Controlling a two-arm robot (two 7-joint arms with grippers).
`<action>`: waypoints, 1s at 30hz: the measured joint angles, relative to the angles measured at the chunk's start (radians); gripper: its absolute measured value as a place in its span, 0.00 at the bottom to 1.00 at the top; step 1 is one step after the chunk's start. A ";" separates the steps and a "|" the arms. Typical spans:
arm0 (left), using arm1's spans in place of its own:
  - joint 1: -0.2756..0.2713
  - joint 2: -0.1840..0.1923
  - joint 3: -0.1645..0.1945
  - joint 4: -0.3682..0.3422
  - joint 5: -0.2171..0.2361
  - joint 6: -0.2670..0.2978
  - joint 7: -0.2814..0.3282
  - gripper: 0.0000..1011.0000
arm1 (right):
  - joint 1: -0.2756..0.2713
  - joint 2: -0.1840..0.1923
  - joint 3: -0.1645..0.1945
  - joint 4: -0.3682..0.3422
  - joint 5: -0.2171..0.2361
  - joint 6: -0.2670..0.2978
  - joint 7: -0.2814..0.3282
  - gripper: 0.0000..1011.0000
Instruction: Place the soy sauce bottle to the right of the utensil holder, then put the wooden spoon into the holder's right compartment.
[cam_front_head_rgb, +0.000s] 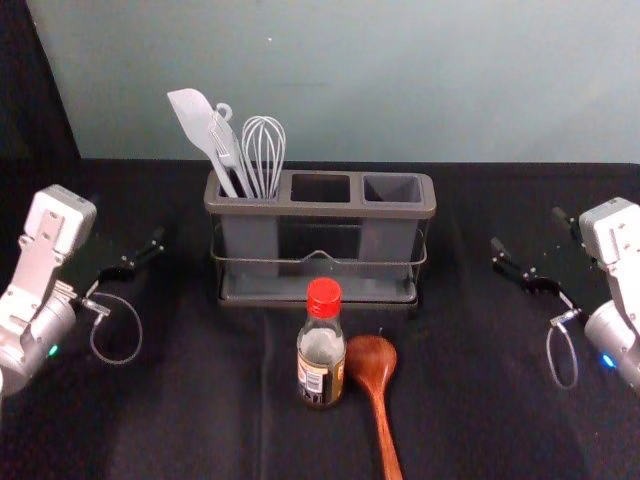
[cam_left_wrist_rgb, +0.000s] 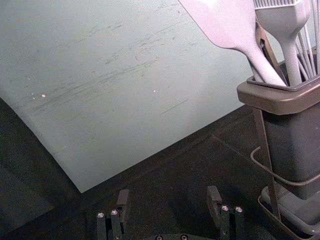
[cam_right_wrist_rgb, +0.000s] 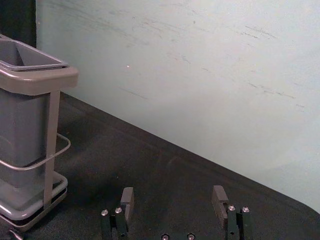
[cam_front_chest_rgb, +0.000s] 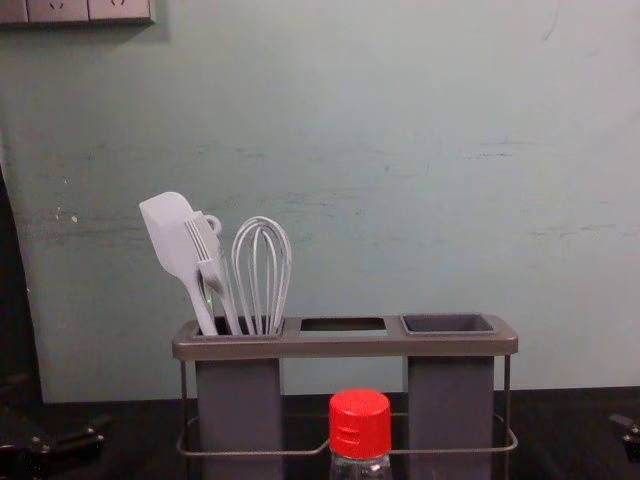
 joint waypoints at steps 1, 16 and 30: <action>0.000 0.000 0.000 0.000 0.000 0.000 0.000 0.99 | 0.000 0.000 0.000 0.000 0.000 0.000 0.000 0.99; 0.000 0.000 0.000 0.000 0.000 0.000 0.000 0.99 | 0.000 0.000 0.000 0.000 0.000 0.000 0.000 0.99; 0.000 0.000 0.000 0.000 0.000 0.000 0.000 0.99 | 0.000 0.000 0.000 0.000 0.000 0.000 0.000 0.99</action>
